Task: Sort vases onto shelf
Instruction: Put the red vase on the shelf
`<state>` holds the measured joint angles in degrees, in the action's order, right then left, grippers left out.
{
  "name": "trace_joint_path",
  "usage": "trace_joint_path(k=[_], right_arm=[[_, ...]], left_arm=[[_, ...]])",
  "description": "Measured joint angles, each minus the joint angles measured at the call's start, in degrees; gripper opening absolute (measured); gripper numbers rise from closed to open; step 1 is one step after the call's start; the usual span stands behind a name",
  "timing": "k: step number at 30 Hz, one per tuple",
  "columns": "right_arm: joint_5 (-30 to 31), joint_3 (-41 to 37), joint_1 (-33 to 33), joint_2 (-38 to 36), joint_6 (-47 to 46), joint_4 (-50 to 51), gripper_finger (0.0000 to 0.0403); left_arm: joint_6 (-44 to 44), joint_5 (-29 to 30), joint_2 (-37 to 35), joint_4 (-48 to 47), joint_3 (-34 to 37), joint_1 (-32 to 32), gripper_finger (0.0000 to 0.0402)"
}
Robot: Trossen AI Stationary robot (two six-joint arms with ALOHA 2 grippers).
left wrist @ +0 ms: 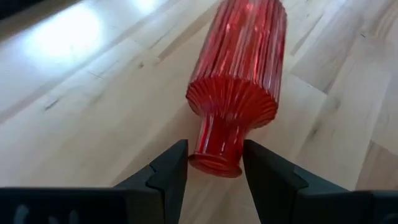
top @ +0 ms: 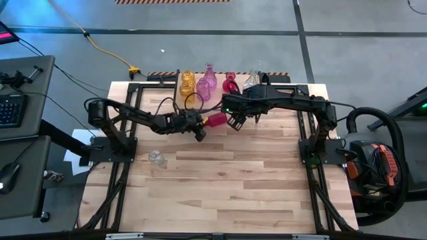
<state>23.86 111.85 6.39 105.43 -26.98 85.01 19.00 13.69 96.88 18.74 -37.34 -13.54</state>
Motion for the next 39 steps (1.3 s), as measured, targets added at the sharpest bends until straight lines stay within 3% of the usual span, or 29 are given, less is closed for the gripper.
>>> trace_joint_path(k=[15, 30, 36, 39], right_arm=[[0.0, 0.0, 0.0, 0.0, 0.5, 0.0, 0.0213], [0.0, 0.0, 0.0, 0.0, 0.5, 0.0, 0.0213], [0.0, 0.0, 0.0, 0.0, 0.5, 0.0, 0.0213], [-0.5, 0.0, 0.0, 0.0, 0.5, 0.0, 0.0213]], left_arm=[[3.3, -6.1, 1.3, 5.1, 0.0, 2.7, 0.0145], [3.6, -6.0, 1.3, 5.6, 0.0, 9.9, 0.0145], [5.6, -0.2, 1.3, 5.6, 0.0, 10.7, 0.0145], [7.0, -1.1, 1.2, 4.8, 0.0, 9.6, 0.0145]])
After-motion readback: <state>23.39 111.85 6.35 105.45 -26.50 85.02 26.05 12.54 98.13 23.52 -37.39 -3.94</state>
